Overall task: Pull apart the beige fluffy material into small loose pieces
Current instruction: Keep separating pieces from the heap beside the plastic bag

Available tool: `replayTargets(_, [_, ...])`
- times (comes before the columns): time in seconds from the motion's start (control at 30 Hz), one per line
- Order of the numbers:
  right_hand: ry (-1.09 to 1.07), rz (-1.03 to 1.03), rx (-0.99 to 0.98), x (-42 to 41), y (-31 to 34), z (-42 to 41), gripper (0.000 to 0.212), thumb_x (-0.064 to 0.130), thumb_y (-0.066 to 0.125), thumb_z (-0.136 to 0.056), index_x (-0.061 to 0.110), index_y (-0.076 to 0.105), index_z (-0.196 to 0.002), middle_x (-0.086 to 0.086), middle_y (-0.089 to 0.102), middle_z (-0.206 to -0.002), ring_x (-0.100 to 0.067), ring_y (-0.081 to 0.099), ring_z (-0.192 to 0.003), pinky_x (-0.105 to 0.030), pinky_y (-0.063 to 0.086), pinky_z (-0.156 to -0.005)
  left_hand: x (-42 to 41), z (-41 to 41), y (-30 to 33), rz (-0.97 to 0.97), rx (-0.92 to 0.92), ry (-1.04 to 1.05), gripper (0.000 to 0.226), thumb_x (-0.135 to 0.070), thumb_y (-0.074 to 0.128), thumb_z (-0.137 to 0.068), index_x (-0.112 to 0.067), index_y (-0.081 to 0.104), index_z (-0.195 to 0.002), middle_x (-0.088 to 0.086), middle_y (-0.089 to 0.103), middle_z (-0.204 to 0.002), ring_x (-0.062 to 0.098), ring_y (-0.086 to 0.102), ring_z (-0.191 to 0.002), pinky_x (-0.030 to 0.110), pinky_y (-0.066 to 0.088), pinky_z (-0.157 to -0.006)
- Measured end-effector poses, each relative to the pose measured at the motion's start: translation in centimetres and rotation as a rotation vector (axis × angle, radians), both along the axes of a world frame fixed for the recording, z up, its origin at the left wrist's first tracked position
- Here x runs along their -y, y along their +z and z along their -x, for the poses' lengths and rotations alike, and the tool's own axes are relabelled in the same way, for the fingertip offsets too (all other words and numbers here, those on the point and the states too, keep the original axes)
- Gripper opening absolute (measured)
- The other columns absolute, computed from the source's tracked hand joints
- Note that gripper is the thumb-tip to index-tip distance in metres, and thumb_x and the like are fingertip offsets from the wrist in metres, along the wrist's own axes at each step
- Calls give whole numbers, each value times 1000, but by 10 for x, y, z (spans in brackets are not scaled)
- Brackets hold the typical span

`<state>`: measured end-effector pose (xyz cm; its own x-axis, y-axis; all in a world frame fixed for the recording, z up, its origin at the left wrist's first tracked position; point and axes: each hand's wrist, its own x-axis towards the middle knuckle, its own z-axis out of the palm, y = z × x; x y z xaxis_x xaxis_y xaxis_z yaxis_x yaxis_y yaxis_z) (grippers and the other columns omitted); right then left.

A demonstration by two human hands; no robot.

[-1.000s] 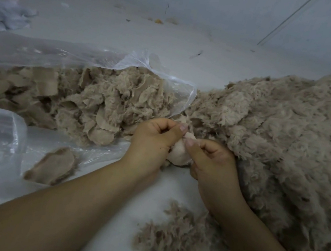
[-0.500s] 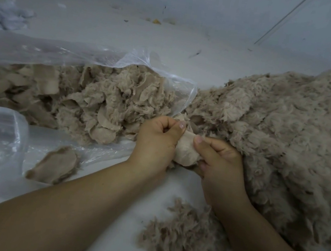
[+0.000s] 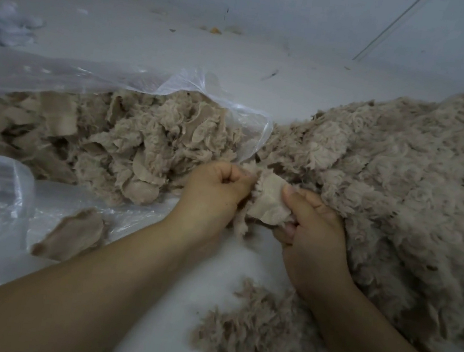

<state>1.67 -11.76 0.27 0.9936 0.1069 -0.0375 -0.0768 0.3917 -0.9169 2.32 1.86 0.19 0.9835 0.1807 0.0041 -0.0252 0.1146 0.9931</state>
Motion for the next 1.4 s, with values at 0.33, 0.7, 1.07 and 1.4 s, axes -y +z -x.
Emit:
replayTargets(0.33, [1, -41, -10, 0, 1, 0, 36, 15, 49, -101, 21, 68, -71, 11, 58, -53, 1, 52, -42, -11, 38, -40, 0, 19, 5, -111, 86, -169, 36, -36, 67, -87, -4, 68, -71, 12, 57, -50, 19, 51, -38, 26, 44, -38])
replayTargets(0.7, [-88, -7, -74, 1, -1, -3, 26, 6, 49, -98, 15, 58, -75, 10, 56, -52, 1, 48, -39, -14, 37, -37, -34, 17, 25, -340, -48, -478, 33, -37, 84, -57, -7, 69, -56, 10, 45, -39, 19, 35, -26, 20, 33, -35])
replayTargets(1.07, [-34, 114, 38, 3, -10, -5, 24, 16, 63, -88, 15, 60, -63, -5, 57, -58, -15, 54, -53, -26, 47, -51, -27, 22, 22, -465, 200, -547, 29, -46, 80, -69, -18, 74, -65, 5, 47, -46, 9, 35, -41, 20, 27, -42])
replayTargets(1.4, [65, 93, 151, 3, -7, -3, 29, 40, 69, -81, 18, 66, -63, 5, 44, -48, -6, 32, -42, -19, 31, -42, -11, 20, 11, -231, 307, -112, 16, -6, 70, -86, -12, 69, -71, 5, 53, -42, 4, 39, -36, 15, 35, -44])
